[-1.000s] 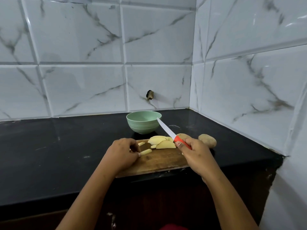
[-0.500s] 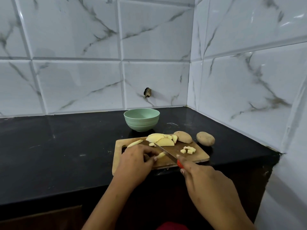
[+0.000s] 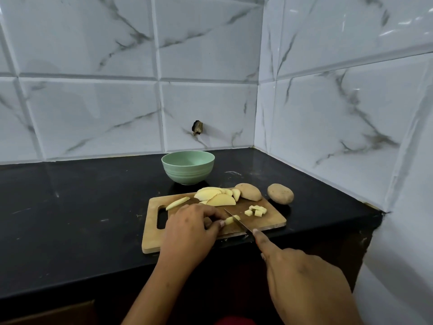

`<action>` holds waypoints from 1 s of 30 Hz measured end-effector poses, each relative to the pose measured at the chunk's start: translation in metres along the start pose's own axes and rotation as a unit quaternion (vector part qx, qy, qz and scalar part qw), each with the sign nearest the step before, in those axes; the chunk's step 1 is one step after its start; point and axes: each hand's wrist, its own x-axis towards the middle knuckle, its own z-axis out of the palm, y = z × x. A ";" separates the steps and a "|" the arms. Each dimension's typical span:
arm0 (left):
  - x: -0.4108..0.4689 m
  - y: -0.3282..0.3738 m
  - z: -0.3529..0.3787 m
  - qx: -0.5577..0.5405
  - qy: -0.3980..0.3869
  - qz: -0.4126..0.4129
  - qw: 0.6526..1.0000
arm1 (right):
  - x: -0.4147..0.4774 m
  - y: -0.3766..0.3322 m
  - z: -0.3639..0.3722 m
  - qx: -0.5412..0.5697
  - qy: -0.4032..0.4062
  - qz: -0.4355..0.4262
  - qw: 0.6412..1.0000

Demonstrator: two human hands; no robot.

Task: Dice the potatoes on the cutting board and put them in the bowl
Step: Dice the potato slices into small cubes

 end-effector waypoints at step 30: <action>0.005 0.012 0.011 -0.010 0.045 -0.016 0.999 | -0.003 -0.005 -0.006 -0.009 0.035 -0.013 0.999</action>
